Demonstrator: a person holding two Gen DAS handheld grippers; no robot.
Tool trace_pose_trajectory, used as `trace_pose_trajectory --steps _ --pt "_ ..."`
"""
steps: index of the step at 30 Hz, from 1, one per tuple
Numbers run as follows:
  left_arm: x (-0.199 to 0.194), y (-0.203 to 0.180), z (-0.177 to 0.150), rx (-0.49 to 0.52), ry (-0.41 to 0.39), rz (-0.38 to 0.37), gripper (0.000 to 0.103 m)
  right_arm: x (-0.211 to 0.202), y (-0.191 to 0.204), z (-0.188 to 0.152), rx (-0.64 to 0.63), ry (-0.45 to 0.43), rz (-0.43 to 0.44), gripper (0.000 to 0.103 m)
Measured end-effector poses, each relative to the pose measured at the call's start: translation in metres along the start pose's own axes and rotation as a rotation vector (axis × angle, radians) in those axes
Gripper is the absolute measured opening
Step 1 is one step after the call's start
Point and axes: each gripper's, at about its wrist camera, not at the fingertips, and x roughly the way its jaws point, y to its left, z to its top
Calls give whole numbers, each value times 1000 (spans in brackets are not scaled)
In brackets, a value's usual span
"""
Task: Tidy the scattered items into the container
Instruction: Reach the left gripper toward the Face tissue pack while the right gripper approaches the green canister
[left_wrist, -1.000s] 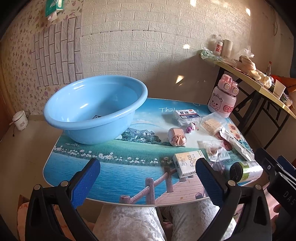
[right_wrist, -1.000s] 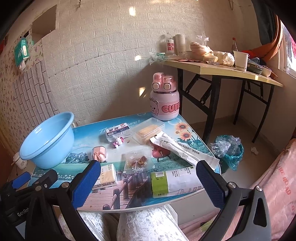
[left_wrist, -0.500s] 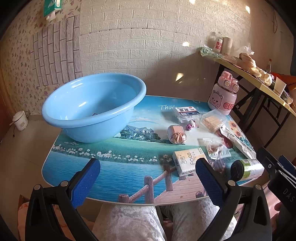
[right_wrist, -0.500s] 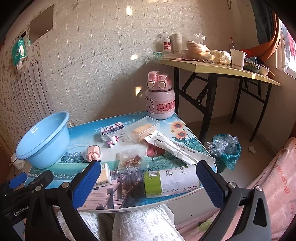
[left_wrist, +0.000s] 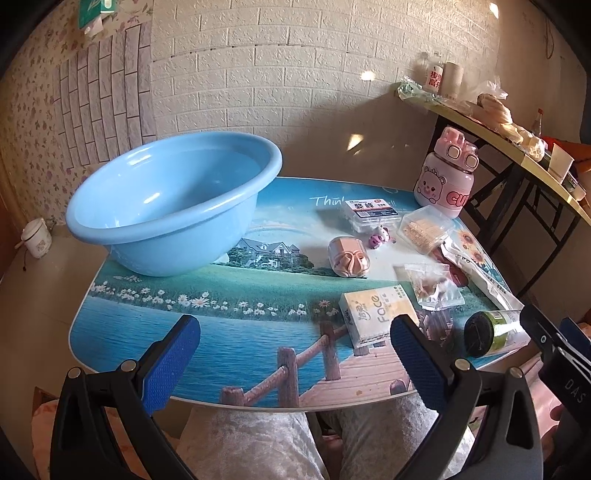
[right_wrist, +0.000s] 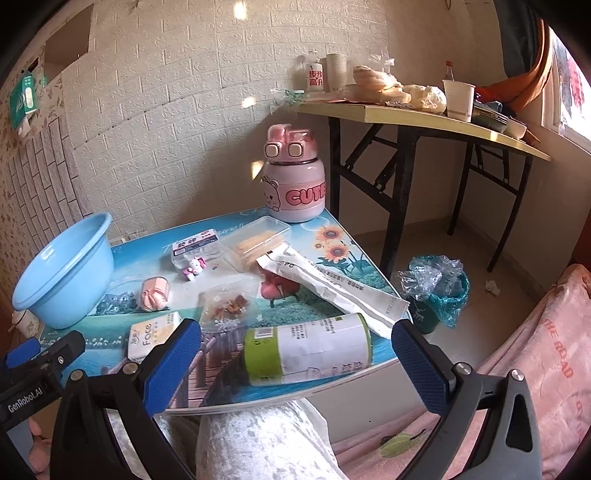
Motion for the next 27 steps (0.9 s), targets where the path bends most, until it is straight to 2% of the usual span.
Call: trace_pose_trajectory --steps 15,24,27 --pt "38 -34 -6 36 47 -51 103 30 -15 -18 -24 40 -7 103" --pt "61 -52 -2 22 75 -89 103 43 -20 -17 -36 47 68 103" --pt "67 -59 -1 34 82 -90 103 46 -19 -18 -53 62 122 103"
